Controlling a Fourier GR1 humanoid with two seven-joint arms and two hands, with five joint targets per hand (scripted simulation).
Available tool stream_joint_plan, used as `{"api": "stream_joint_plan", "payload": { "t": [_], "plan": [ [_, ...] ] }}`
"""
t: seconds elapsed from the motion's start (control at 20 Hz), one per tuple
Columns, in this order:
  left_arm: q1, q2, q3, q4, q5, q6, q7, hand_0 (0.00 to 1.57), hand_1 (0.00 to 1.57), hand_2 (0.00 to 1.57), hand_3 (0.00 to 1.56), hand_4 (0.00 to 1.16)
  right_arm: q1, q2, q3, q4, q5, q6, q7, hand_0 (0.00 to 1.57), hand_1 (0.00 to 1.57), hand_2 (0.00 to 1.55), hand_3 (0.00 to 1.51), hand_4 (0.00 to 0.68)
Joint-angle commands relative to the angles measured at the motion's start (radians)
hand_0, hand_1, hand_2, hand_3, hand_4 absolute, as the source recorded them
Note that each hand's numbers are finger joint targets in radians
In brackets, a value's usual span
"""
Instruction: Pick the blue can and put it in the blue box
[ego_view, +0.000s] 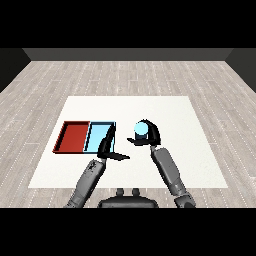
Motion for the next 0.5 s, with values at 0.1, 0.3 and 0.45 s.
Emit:
{"api": "stream_joint_plan", "payload": {
  "t": [0.1,0.3,0.45],
  "plan": [
    [-0.087,0.000,-0.051,0.089,0.047,0.057,0.012,0.00,0.00,0.00,0.00,0.00,0.015,0.000,0.049,-0.017,-0.013,-0.011,0.008,1.44,1.44,1.46,1.36,0.551],
    [-0.092,0.000,-0.111,0.186,0.090,0.104,-0.069,0.00,0.00,0.00,0.00,0.00,-0.040,0.000,0.081,0.067,-0.073,-0.039,-0.042,1.42,1.42,1.46,1.37,0.555],
    [-0.179,0.000,-0.071,0.248,0.154,0.078,-0.033,0.00,0.00,0.00,0.00,0.00,0.059,0.000,0.107,-0.031,-0.046,-0.019,-0.032,1.44,1.44,1.47,1.38,0.560]
  ]
}}
